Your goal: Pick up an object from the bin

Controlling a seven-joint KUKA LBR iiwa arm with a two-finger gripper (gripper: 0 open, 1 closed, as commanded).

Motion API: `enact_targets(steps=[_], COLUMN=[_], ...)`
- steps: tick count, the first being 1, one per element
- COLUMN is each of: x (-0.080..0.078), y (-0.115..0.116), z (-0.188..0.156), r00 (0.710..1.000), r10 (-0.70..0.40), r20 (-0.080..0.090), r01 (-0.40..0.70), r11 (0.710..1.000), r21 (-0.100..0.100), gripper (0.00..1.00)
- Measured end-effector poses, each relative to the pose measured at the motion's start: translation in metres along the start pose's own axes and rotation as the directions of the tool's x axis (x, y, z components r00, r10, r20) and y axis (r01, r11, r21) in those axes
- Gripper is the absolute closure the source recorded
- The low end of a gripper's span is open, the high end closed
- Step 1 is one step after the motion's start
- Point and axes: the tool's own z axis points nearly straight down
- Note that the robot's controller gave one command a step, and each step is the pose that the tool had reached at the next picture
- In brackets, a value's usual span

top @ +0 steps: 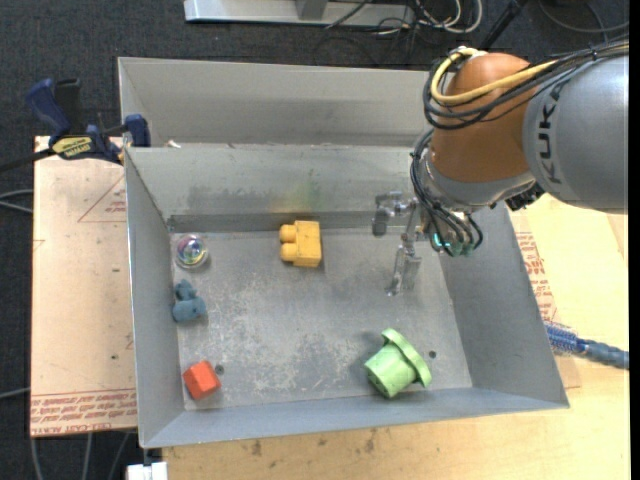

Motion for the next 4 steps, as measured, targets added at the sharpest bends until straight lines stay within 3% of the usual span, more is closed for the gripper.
enact_targets(steps=[1,2,3,4], x=[0.065,0.1,0.094,0.099], y=[-0.071,-0.022,-0.024,-0.023], z=[0.105,0.102,0.1,0.103], r00=[0.879,0.787,0.788,0.787], r10=[-0.477,-0.616,-0.615,-0.616], r20=[-0.005,0.0,0.017,0.001], r01=[0.477,0.616,0.615,0.616], r11=[0.879,0.787,0.789,0.787], r21=[-0.002,-0.003,0.011,0.0], gripper=[0.0,0.0,1.0,0.0])
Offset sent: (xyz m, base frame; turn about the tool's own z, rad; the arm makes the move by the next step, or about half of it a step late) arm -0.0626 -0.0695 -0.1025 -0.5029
